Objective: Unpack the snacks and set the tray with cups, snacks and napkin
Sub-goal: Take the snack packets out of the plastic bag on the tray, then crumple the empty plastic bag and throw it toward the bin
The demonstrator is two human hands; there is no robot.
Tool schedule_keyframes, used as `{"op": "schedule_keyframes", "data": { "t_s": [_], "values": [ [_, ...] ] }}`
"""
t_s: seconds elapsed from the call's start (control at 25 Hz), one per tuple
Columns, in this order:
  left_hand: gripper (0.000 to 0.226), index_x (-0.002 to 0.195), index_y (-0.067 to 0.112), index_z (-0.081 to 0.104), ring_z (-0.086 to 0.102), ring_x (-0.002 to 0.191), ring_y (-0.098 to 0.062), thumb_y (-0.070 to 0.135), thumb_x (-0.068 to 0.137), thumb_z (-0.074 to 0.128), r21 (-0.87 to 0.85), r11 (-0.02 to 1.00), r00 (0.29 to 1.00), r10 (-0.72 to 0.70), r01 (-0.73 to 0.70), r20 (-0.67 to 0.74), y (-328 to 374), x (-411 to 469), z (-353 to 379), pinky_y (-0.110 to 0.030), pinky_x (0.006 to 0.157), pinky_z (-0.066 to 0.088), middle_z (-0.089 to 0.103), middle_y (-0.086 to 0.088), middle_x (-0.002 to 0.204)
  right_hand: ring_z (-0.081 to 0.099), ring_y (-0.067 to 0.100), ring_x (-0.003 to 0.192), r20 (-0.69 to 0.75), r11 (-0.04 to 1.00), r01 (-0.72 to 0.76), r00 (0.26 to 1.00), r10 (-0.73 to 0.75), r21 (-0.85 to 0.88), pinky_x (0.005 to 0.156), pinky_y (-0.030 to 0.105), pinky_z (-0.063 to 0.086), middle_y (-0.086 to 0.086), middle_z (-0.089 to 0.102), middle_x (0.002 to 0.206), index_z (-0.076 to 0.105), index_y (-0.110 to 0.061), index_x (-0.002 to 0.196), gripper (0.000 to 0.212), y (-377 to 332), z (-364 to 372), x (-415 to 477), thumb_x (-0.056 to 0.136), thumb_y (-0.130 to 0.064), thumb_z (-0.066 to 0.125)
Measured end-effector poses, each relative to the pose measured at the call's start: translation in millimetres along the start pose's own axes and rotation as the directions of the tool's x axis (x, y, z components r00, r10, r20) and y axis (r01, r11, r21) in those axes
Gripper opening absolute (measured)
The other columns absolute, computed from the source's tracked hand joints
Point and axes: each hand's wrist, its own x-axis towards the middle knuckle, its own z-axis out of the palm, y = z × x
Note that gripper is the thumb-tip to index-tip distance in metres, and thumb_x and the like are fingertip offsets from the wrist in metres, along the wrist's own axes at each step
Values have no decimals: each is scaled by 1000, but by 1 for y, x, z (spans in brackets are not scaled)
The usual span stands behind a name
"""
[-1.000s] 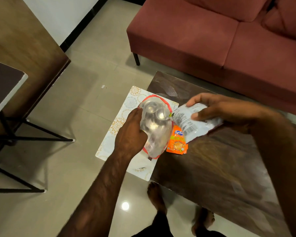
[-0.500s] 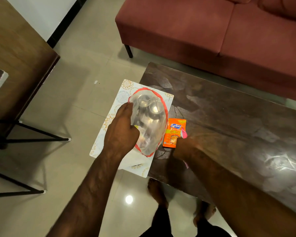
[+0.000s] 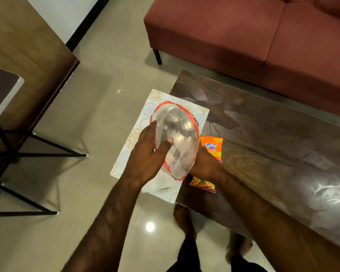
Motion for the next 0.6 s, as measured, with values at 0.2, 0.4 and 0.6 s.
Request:
{"op": "schedule_keyframes", "data": {
  "t_s": [0.2, 0.4, 0.6],
  "values": [
    [93, 153, 48, 14, 25, 136, 5, 62, 80, 69, -238, 965, 982, -73, 113, 173, 3, -9, 14, -20, 102, 28, 24, 29, 152, 54, 18, 145, -18, 977, 207, 978, -207, 41, 109, 29, 53, 0, 46, 166, 21, -24, 169, 97, -45, 4, -5, 91, -22, 78],
    [69, 145, 40, 40, 56, 129, -25, -9, 97, 41, -427, 895, 992, -114, 126, 55, 11, -8, 7, -32, 88, 57, 50, 8, 148, 61, 24, 130, -41, 955, 175, 985, -170, 238, 106, 38, 56, -2, 55, 150, 27, -33, 167, 93, -49, -10, -26, 92, -15, 79],
    [72, 123, 33, 56, 75, 75, -30, -21, 80, 36, -699, 700, 975, -221, 148, -15, 9, -9, -16, -51, 67, 62, 77, -5, 104, 47, 19, 145, -308, 915, 44, 947, 89, 401, 114, 35, 49, -1, 43, 162, 25, -36, 167, 109, -16, -63, -65, 80, -35, 92]
  ]
}}
